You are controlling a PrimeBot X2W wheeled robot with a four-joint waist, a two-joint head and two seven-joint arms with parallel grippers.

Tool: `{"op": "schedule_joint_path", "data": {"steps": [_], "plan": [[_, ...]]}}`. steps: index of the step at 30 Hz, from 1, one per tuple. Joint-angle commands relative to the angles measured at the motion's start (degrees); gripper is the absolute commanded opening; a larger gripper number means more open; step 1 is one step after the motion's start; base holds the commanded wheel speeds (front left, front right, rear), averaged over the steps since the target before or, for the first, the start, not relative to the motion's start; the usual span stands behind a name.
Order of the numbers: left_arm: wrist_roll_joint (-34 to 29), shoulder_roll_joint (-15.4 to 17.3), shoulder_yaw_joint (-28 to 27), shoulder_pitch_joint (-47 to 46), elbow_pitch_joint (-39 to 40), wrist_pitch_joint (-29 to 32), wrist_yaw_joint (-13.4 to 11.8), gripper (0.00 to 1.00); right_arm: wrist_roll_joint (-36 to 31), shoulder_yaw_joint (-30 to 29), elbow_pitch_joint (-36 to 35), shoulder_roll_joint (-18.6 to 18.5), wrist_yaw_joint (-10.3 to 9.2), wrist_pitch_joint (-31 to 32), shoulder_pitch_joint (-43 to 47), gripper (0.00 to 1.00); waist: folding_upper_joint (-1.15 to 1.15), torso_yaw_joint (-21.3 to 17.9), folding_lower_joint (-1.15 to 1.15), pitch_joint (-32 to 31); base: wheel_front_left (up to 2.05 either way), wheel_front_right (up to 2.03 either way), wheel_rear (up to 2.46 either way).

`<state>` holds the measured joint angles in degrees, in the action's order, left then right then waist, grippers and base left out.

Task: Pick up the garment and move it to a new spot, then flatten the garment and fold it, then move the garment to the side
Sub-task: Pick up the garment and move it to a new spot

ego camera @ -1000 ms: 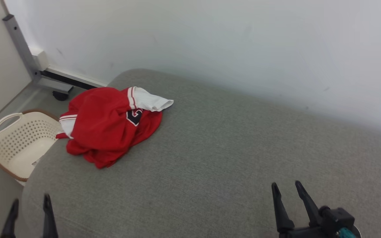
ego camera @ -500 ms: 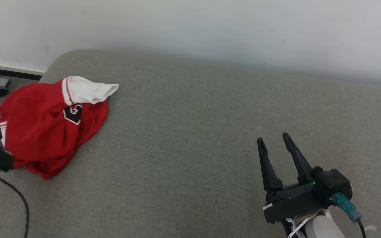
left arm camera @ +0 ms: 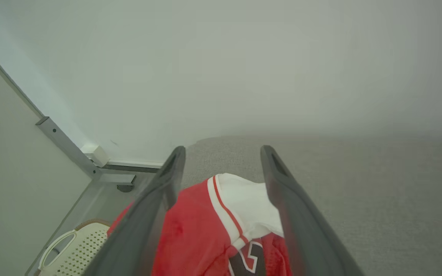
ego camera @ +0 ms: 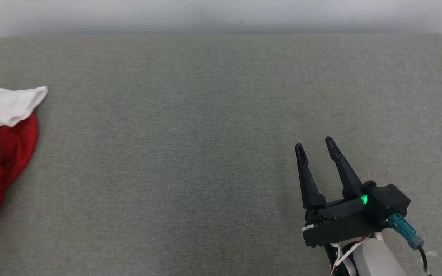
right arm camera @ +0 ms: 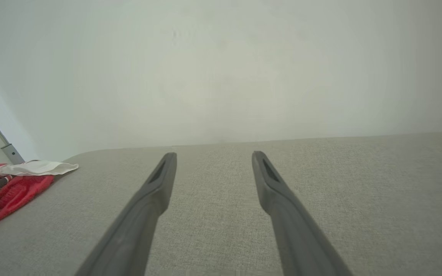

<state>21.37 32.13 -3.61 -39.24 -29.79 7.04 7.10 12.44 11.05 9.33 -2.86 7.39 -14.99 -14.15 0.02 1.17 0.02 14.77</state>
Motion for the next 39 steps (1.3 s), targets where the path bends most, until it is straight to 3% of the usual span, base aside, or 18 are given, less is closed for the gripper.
{"op": "schedule_joint_path", "data": {"steps": [1, 12, 19, 20, 21, 22, 32, 39], "plan": [[0.3, 0.7, 0.1, -0.9, -0.4, 0.2, 0.1, 1.00, 0.1, 0.1, -0.2, 0.0, 0.19, -0.2, -0.8, 1.00, -0.02, -3.3, -0.02, 3.2, 0.00, 0.00, 0.00], [2.2, 2.5, 2.4, -0.5, -16.5, 5.7, 0.2, 1.00, -0.6, -0.3, -0.2, 0.0, 0.19, -0.2, -1.2, 1.00, -0.02, -4.5, -0.02, 4.8, 0.00, 0.00, 0.00], [2.1, 2.4, 2.9, -2.2, -24.0, 4.0, -0.8, 1.00, -0.5, 0.0, 0.1, 0.0, 0.19, -0.2, -1.0, 1.00, -0.02, -4.4, -0.02, 4.8, 0.00, 0.00, 0.00], [1.6, 2.5, 3.2, -2.5, -24.6, 3.3, -1.1, 0.78, -0.5, 0.0, 0.2, 0.0, 0.19, -0.2, -1.0, 1.00, -0.02, -4.3, -0.02, 4.7, 0.00, 0.00, 0.00], [1.6, 2.4, 3.3, -2.9, -25.2, 2.3, -1.2, 0.15, -0.5, 0.0, 0.3, 0.0, 0.19, -0.2, -0.9, 1.00, -0.02, -4.1, -0.02, 4.5, 0.00, 0.00, 0.00], [1.3, 2.2, 3.5, -3.3, -25.8, 1.4, -1.2, 0.00, -0.5, 0.0, 0.4, 0.0, 0.19, -0.2, -0.7, 1.00, -0.02, -4.0, -0.02, 4.3, 0.00, 0.00, 0.00], [-0.9, 2.5, 5.7, -9.5, -23.8, -11.8, -1.1, 0.00, 0.2, -0.8, 2.1, 0.0, 0.19, -0.2, 1.1, 1.00, -0.02, -1.3, -0.02, -0.5, 0.00, 0.00, 0.00], [0.0, 0.1, 8.6, -16.8, -13.4, -14.7, -0.1, 0.00, 0.8, -2.3, 2.6, 0.0, 0.19, -0.2, 2.3, 1.00, -0.02, -0.9, -0.02, -4.1, 0.00, 0.00, 0.00]]}}
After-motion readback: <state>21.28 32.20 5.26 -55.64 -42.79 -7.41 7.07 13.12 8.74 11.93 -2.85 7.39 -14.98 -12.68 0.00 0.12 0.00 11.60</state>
